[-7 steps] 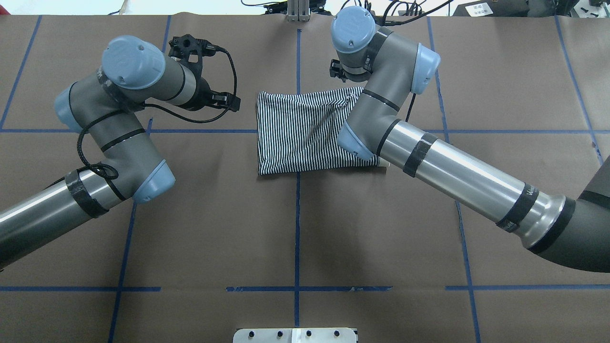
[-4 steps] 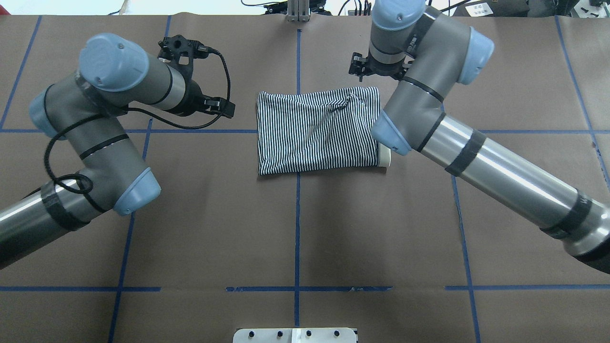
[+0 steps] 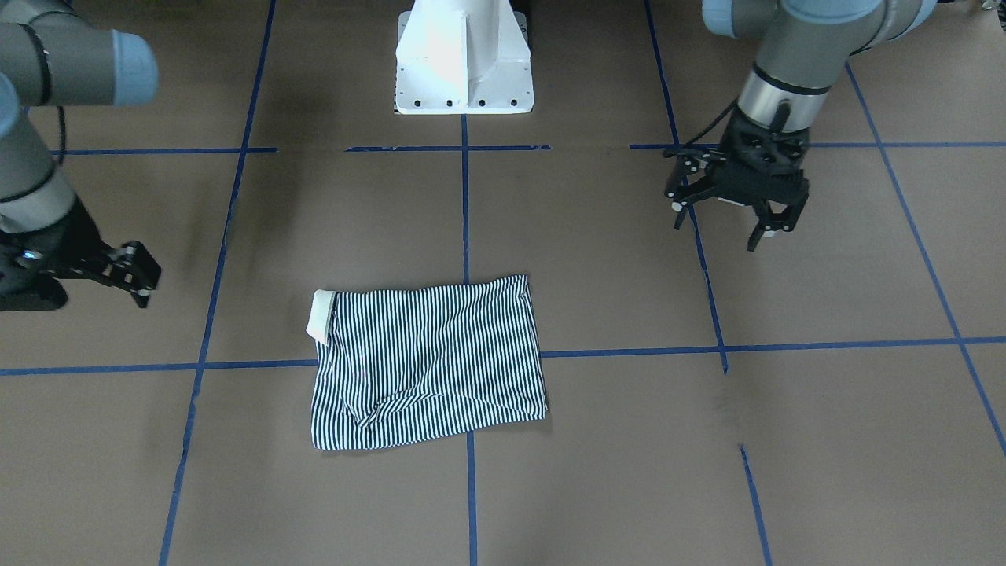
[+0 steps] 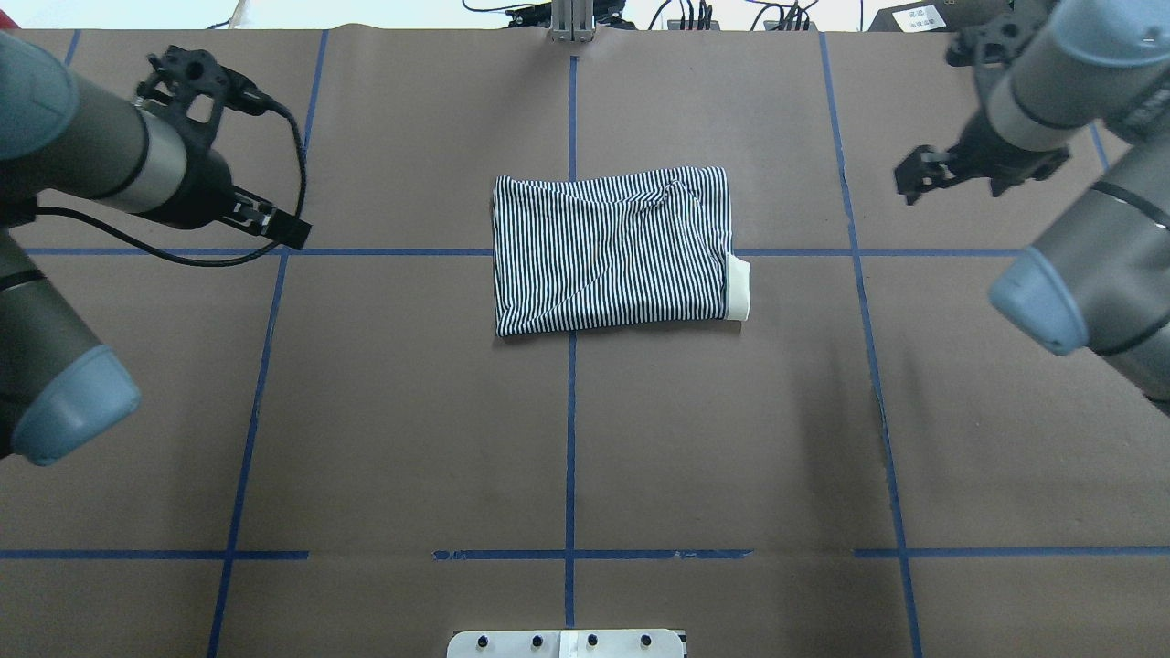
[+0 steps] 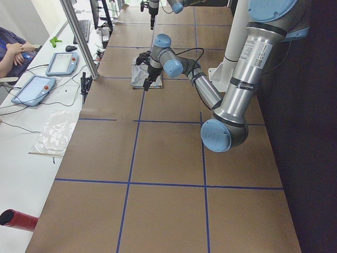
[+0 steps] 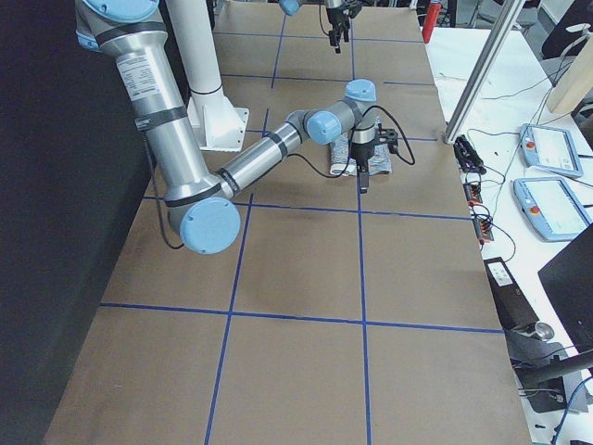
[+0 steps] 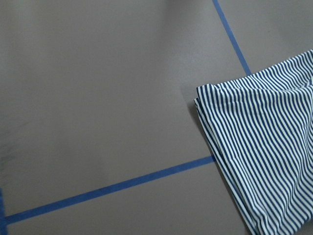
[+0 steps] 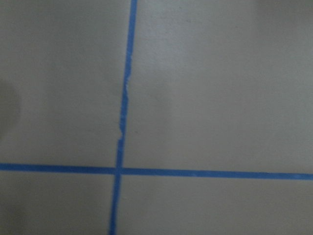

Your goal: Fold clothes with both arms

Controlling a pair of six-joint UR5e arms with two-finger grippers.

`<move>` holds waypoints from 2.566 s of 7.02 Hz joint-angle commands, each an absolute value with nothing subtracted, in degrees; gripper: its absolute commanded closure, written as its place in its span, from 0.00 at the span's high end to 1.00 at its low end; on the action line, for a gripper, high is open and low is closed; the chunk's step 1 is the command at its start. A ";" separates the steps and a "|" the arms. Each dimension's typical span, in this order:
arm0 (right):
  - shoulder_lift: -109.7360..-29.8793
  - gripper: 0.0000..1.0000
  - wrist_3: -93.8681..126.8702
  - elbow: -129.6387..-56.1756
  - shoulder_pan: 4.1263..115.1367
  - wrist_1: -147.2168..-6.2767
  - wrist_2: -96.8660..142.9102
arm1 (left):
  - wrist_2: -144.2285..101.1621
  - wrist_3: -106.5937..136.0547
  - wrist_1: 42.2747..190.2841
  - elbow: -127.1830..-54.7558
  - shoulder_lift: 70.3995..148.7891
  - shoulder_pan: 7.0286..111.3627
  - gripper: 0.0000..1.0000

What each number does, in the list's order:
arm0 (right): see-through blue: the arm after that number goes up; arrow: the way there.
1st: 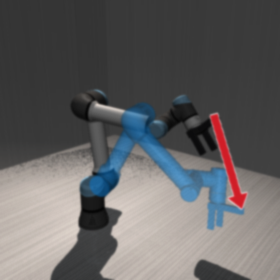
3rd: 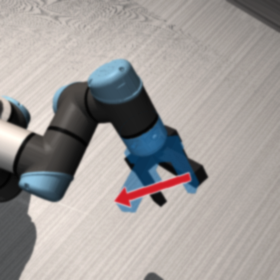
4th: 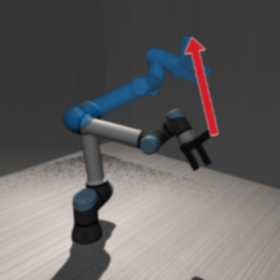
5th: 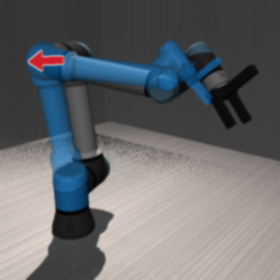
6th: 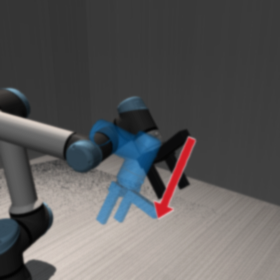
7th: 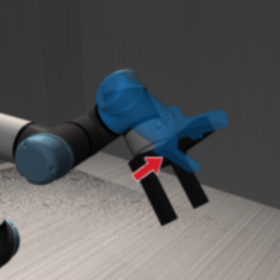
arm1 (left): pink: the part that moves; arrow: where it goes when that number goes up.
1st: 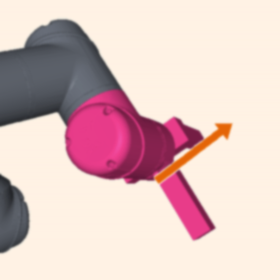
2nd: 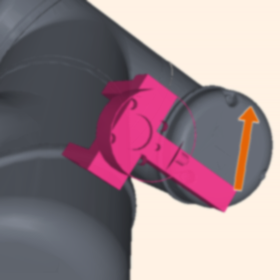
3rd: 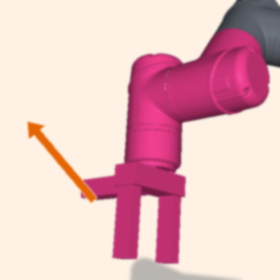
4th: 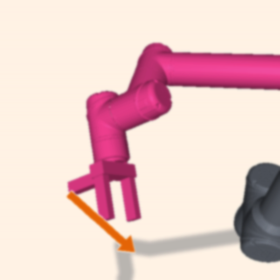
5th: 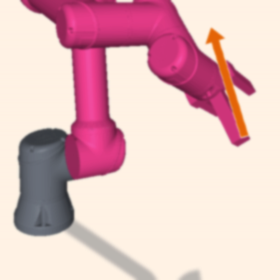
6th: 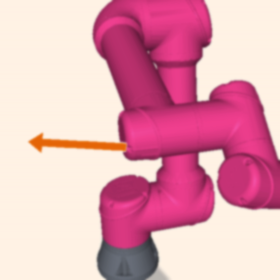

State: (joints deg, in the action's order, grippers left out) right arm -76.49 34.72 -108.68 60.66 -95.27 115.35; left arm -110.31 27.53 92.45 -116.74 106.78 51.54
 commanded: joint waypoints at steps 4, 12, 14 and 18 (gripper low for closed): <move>-103.50 1.00 5.71 -110.58 79.71 -95.01 127.07 | -120.77 1.57 91.85 -115.42 87.67 75.05 1.00; -104.33 1.00 5.54 -105.03 83.14 -94.92 134.56 | -135.44 -10.99 93.60 -93.26 86.57 89.82 1.00; -103.98 1.00 5.62 -105.12 83.41 -94.92 134.56 | -134.74 -10.64 93.25 -93.60 87.36 89.74 1.00; -103.80 1.00 5.63 -105.12 85.25 -92.99 134.56 | -133.25 -11.07 93.43 -93.34 86.22 89.74 1.00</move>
State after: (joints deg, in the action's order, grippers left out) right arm -103.79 5.62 -105.19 85.08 -93.60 134.57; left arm -134.24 -10.98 93.33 -93.33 86.46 89.82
